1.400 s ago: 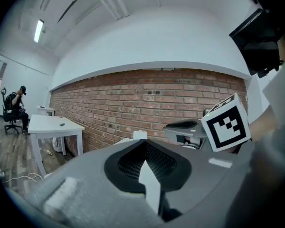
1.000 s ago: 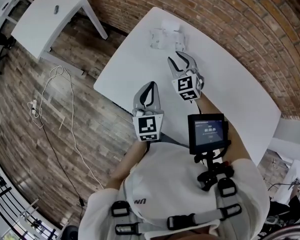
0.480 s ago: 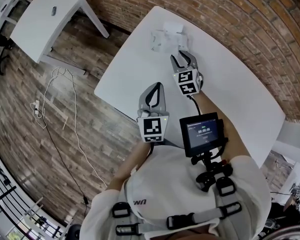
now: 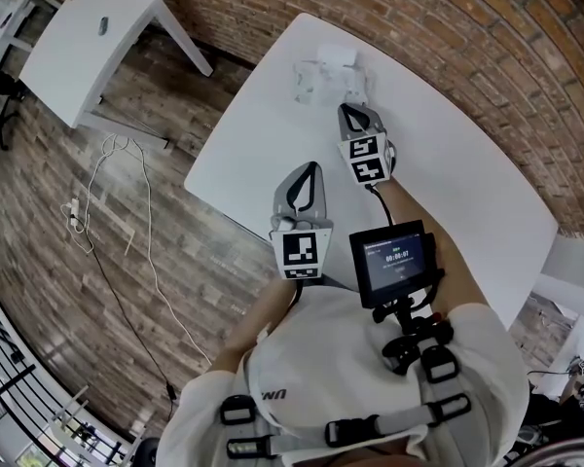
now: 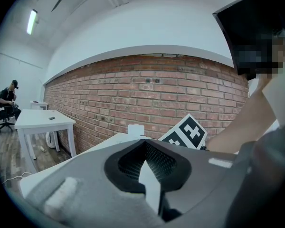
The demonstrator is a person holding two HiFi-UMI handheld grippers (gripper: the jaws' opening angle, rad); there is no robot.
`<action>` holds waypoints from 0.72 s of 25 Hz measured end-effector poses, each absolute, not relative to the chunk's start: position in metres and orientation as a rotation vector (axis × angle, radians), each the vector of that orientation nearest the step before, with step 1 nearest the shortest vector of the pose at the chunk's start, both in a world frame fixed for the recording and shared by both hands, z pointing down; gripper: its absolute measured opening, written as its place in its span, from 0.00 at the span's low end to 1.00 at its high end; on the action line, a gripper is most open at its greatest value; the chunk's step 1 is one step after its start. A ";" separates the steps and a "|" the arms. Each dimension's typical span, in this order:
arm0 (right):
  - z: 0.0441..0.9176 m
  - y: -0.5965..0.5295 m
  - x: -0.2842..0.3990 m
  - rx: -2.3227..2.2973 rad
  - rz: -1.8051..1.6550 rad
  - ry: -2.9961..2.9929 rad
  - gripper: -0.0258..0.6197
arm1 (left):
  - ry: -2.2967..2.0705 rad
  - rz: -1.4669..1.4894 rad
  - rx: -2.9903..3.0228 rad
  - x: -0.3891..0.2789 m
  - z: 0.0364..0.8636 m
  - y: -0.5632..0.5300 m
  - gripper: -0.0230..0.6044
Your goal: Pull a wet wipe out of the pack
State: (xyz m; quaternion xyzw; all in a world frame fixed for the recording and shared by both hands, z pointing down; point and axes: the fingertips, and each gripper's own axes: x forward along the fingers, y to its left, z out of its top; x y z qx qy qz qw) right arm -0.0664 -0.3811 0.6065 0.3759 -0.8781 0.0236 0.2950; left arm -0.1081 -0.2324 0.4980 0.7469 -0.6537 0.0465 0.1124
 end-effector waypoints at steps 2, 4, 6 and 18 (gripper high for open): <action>0.608 -0.381 -0.065 0.996 0.082 -2.342 0.05 | -1.918 0.137 2.190 -0.107 0.498 -0.232 0.04; 0.606 -0.381 -0.064 1.000 0.107 -2.353 0.05 | -1.919 0.140 2.184 -0.108 0.500 -0.231 0.04; 0.600 -0.381 -0.064 1.014 0.117 -2.378 0.05 | -1.923 0.140 2.178 -0.109 0.501 -0.230 0.04; 0.514 -0.391 -0.065 1.162 0.044 -2.567 0.05 | -1.932 0.112 2.195 -0.105 0.491 -0.227 0.04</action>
